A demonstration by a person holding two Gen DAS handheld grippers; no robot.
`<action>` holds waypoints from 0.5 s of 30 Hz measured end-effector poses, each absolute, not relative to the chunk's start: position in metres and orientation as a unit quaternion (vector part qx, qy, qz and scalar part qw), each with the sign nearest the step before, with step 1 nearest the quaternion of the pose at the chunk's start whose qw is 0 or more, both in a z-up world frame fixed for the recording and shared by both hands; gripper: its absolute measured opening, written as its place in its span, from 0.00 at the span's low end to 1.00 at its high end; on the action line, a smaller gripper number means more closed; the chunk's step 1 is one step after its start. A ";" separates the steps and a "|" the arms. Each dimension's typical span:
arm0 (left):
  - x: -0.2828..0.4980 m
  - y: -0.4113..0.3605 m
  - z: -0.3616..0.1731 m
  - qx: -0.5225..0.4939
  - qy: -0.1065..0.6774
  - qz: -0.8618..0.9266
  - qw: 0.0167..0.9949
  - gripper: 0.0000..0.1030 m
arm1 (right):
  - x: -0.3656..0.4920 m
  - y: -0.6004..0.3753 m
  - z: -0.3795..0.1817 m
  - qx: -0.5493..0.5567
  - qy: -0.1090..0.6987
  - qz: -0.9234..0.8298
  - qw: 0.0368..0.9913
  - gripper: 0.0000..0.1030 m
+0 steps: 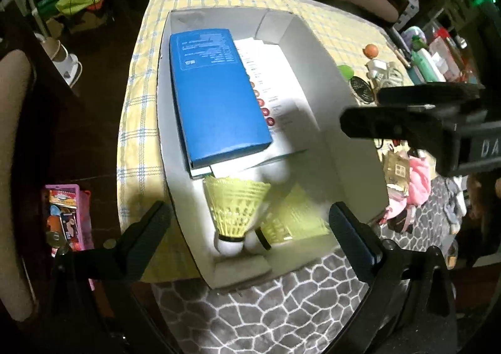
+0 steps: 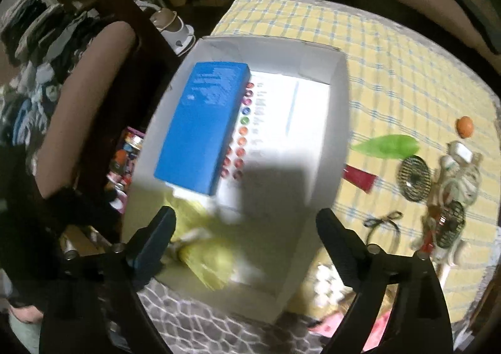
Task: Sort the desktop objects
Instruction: 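Open the right gripper and withdraw it from the white box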
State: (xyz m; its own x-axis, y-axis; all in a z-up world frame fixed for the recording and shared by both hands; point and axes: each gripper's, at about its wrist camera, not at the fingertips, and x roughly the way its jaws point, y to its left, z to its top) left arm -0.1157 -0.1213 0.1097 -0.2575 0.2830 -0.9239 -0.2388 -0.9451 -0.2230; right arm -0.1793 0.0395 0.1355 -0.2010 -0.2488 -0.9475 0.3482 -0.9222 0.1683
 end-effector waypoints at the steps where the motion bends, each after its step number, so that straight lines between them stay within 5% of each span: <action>1: -0.113 -0.119 0.111 -0.585 -0.018 0.794 0.165 1.00 | -0.172 0.043 0.136 0.599 0.047 -0.776 0.194 0.93; 15: -0.065 -0.071 0.139 -0.540 -0.003 0.823 0.178 1.00 | -0.088 0.149 0.149 0.551 0.022 -0.818 0.164 0.96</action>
State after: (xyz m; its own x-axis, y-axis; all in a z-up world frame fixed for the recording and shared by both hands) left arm -0.0648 -0.0709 0.1387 -0.3546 0.2964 -0.8868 -0.2890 -0.9367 -0.1975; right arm -0.0883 0.1493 0.1489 -0.3387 -0.2448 -0.9085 0.2924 -0.9451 0.1457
